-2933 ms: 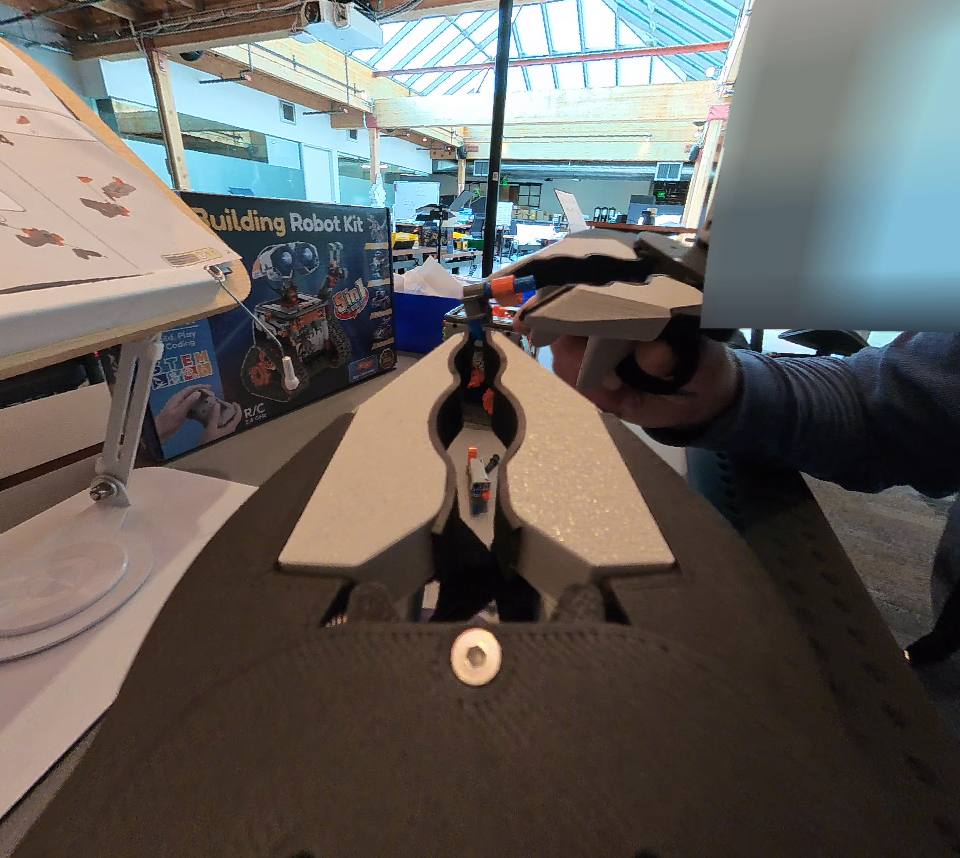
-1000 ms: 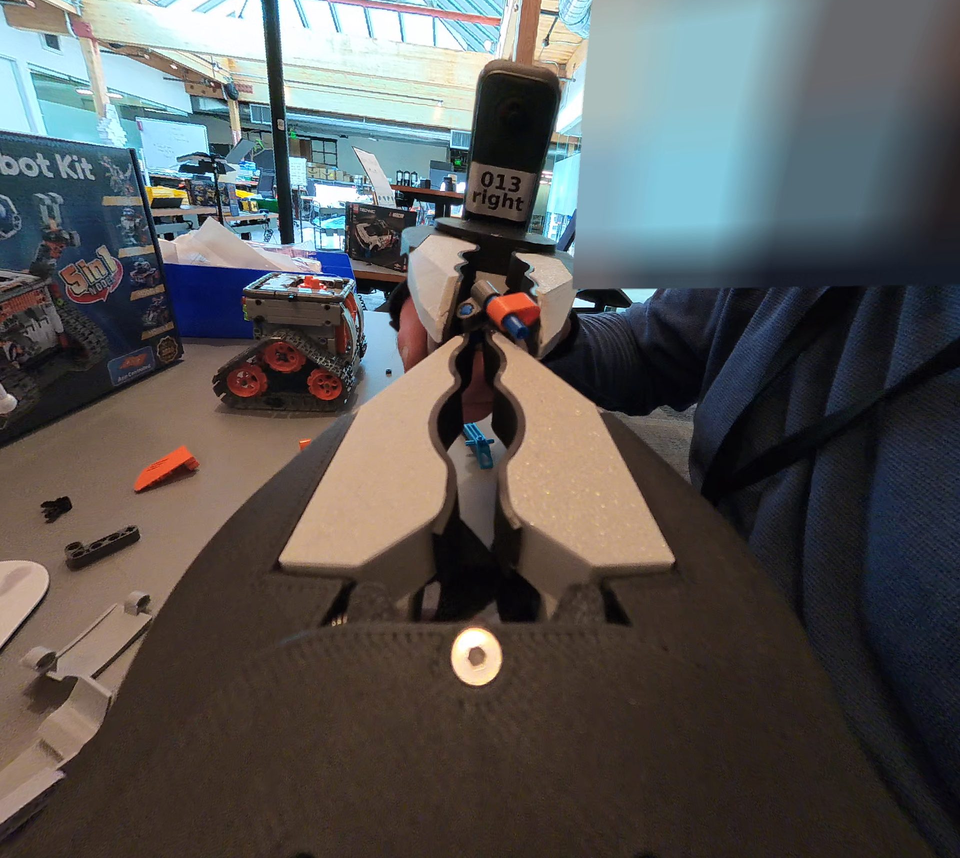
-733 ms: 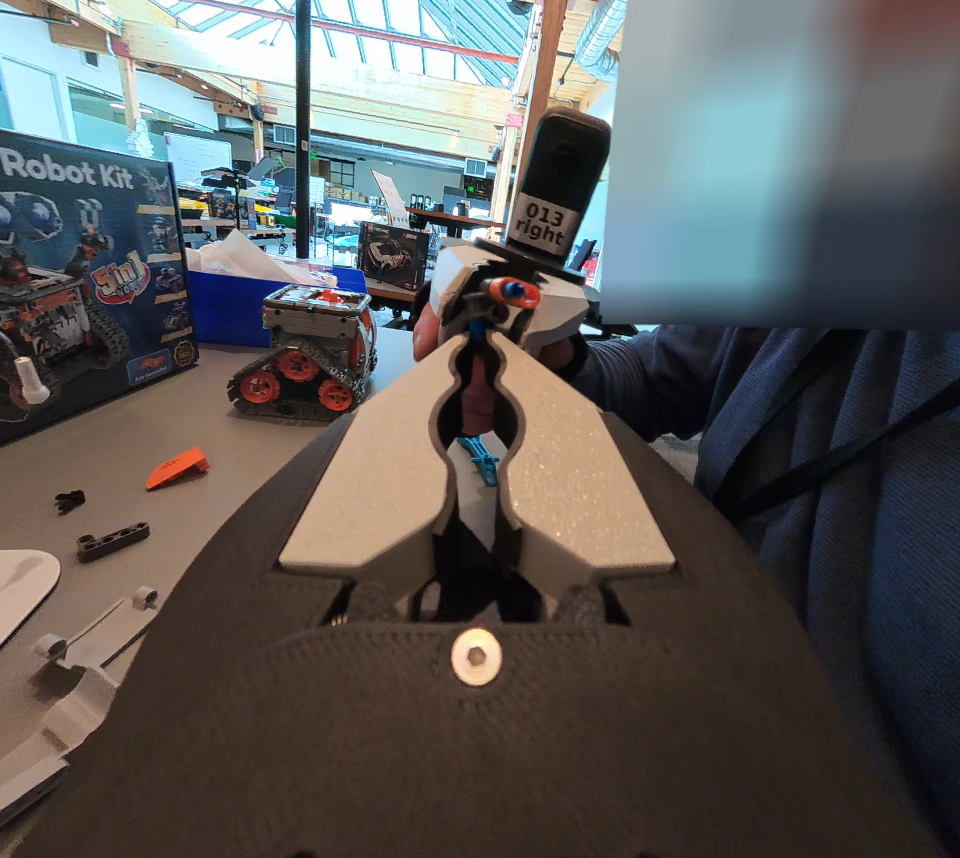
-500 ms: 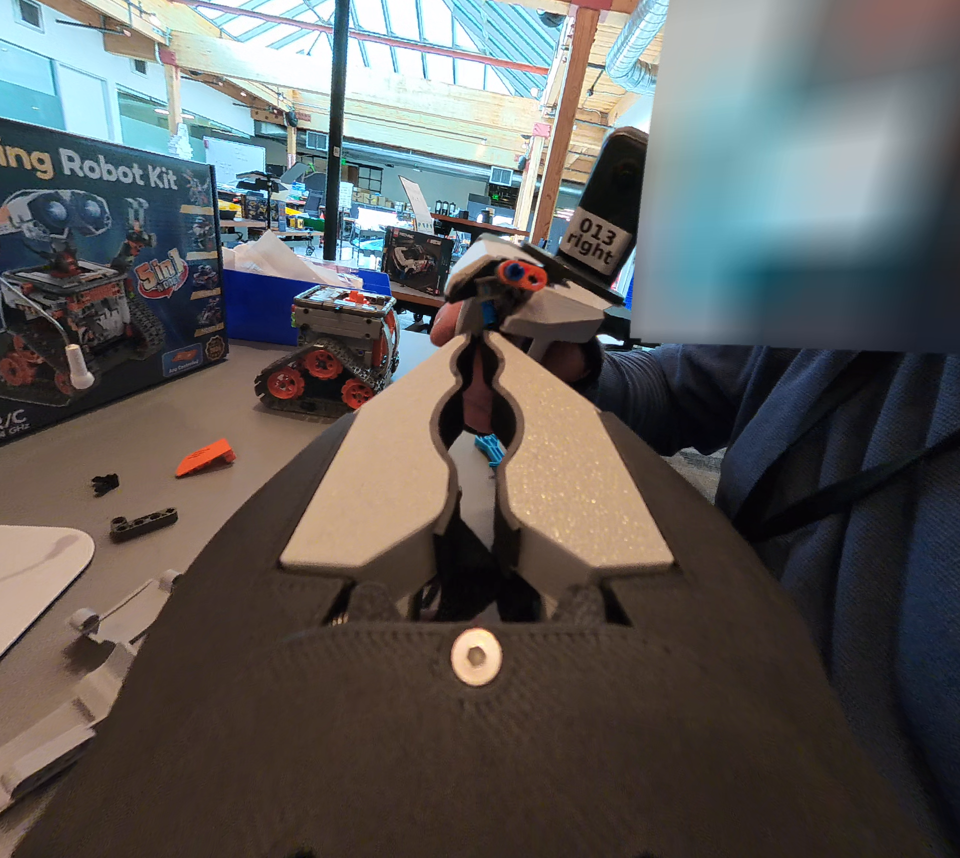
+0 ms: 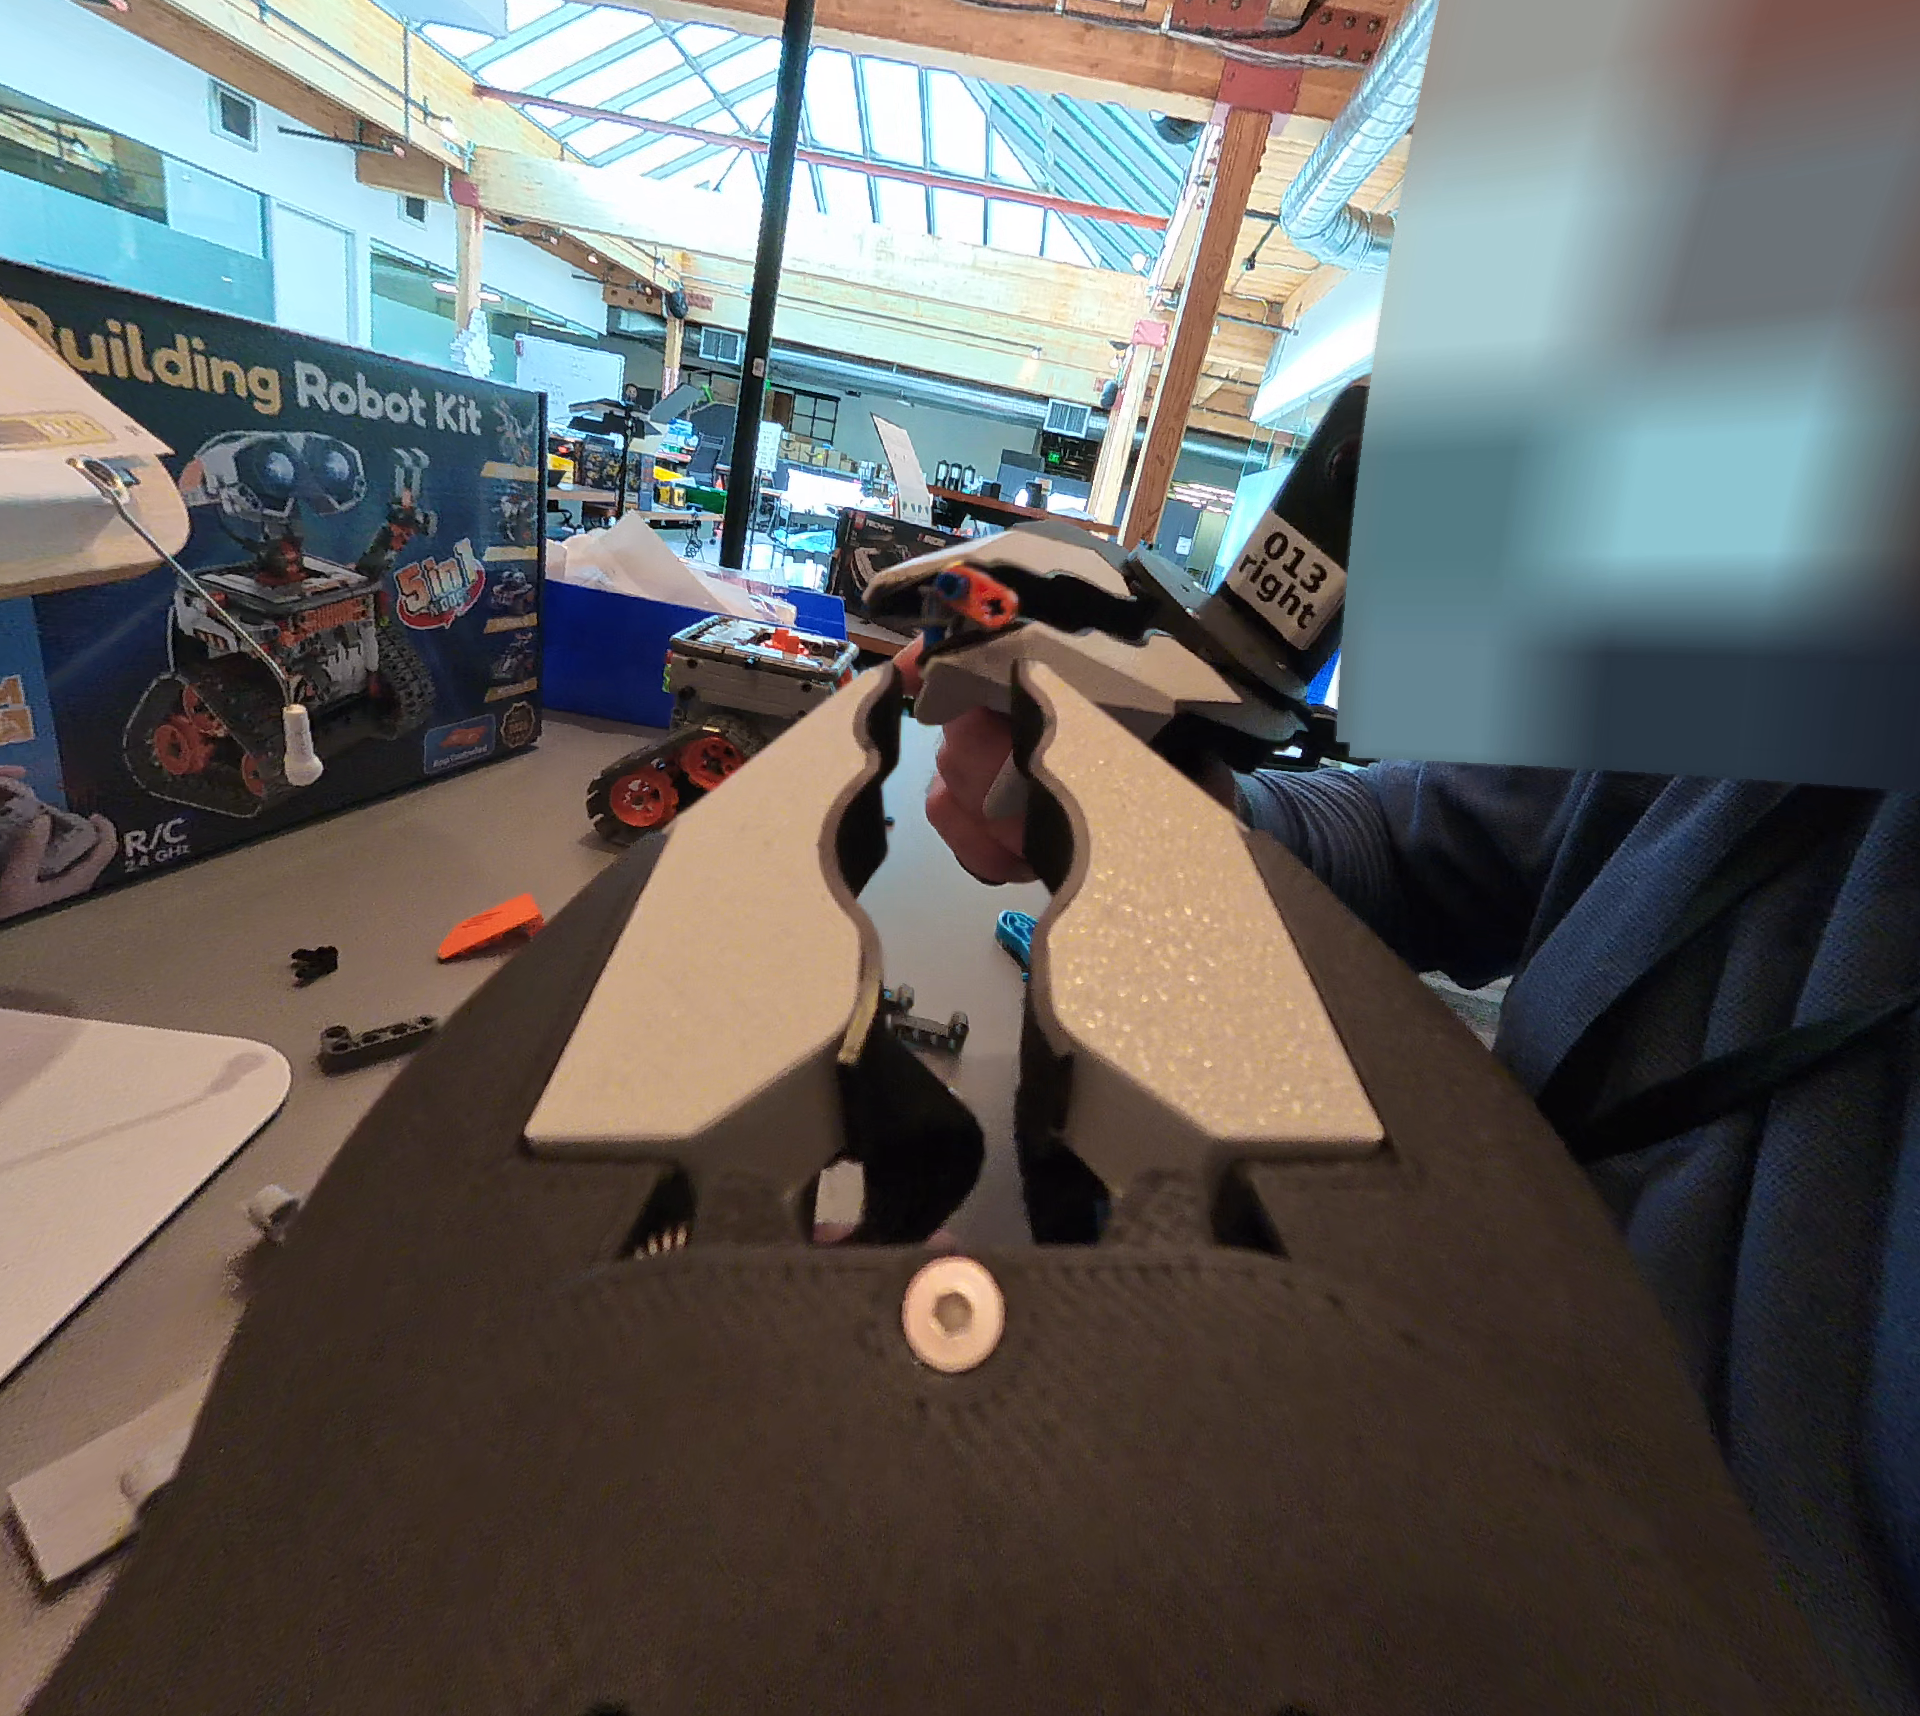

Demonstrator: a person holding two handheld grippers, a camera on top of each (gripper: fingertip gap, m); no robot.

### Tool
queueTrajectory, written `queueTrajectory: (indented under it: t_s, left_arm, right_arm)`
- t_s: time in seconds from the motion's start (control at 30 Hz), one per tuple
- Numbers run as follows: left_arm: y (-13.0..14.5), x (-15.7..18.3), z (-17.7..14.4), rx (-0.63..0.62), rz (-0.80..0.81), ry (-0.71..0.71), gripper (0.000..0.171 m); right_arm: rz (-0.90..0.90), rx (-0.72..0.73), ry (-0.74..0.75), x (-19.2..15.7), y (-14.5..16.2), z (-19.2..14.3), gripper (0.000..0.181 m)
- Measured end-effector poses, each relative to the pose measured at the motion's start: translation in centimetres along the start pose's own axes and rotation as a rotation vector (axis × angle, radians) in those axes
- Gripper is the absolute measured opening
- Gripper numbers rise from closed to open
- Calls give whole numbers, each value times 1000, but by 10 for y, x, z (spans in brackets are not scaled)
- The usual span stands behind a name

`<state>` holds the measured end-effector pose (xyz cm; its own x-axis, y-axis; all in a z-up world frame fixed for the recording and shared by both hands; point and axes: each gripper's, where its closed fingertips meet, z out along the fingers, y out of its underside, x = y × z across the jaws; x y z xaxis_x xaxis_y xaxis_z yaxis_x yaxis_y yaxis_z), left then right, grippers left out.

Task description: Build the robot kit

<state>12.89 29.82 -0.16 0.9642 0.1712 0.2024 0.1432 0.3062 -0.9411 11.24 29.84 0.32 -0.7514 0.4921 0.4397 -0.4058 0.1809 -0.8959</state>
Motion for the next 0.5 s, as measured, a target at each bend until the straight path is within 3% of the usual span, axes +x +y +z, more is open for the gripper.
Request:
queueTrajectory:
  t_s: [0.13, 0.5]
  left_arm:
    - [-4, -1, -1, 12, 40, -25, 24]
    - [3, 4, 2, -14, 4, 21, 13]
  right_arm:
    - [-73, -60, 34, -2, 9, 5, 16]
    - [-186, -76, 29, -17, 9, 9, 16]
